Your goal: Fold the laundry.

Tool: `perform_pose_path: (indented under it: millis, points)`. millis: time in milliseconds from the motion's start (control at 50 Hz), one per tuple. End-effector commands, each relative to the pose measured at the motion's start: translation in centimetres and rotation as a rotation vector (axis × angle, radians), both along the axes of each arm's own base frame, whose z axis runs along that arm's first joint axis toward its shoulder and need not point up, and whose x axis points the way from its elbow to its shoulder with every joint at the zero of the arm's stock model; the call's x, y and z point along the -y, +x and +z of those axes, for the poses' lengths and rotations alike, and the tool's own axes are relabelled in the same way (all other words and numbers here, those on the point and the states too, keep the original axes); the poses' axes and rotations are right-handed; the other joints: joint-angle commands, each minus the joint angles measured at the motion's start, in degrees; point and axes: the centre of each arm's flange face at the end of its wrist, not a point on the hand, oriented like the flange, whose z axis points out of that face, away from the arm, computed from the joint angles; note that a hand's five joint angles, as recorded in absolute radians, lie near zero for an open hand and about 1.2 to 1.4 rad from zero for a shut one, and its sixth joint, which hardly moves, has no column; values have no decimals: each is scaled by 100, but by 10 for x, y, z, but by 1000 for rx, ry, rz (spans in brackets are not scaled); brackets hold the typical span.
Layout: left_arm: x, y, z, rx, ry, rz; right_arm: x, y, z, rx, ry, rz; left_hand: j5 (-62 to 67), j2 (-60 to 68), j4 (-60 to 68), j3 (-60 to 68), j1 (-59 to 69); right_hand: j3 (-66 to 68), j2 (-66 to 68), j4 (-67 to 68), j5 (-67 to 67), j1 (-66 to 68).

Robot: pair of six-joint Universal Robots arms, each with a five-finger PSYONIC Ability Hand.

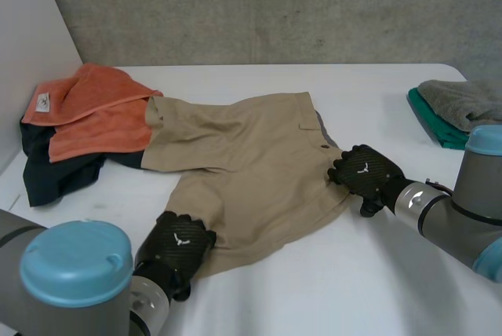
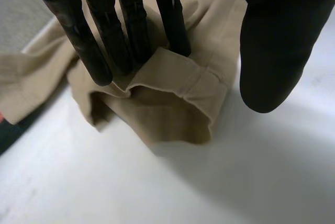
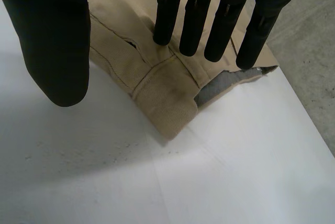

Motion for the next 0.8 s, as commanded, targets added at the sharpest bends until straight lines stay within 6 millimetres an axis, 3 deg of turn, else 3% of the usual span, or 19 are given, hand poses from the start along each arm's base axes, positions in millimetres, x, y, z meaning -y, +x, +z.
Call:
perform_pose_path:
  millis: [20, 220, 300, 360, 400, 460, 500, 540, 660, 800]
  points:
    - [3, 1, 15, -73, -65, 11, 2, 1, -3, 8, -11, -11, 471, 496, 463, 494, 483, 535, 579, 560, 510, 703]
    - [15, 3, 0, -1, -60, 14, 5, 3, -6, 11, -28, -23, -167, -142, -175, -144, -155, 937, 981, 962, 913, 1105]
    - [15, 3, -4, 32, -76, -3, 5, 4, -5, 14, -37, -22, -152, -127, -160, -129, -140, 2080, 2124, 2105, 2056, 2248]
    - [19, 0, -3, 30, -112, -12, 5, 6, -6, 21, -35, -22, 267, 292, 260, 290, 279, 3911, 3955, 3936, 3886, 4079]
    - [23, -3, -6, 33, -145, -22, 5, 6, -6, 23, -31, -26, 803, 828, 796, 826, 815, 4872, 4916, 4897, 4847, 5040]
    - [28, -5, -10, 51, -181, -29, 5, 6, -4, 22, -32, -30, 2298, 2323, 2290, 2321, 2310, 4877, 4921, 4902, 4853, 5045]
    - [33, -5, -12, 73, -226, -39, 4, 5, -3, 19, -27, -41, 4182, 4207, 4174, 4205, 4194, 4877, 4921, 4902, 4853, 5045]
    - [35, -6, -12, 90, -258, -46, 2, 4, 0, 17, -21, -46, 4741, 4766, 4733, 4764, 4753, 4877, 4921, 4902, 4853, 5045]
    - [34, -4, -8, 141, -303, -74, -18, -10, 25, -56, 61, -52, 4741, 4766, 4734, 4764, 4753, 4877, 4921, 4902, 4853, 5045]
    - [-21, 21, 27, 101, -129, -153, -80, -54, 69, -303, 278, -55, 4741, 4766, 4734, 4764, 4753, 4877, 4921, 4902, 4853, 5045]
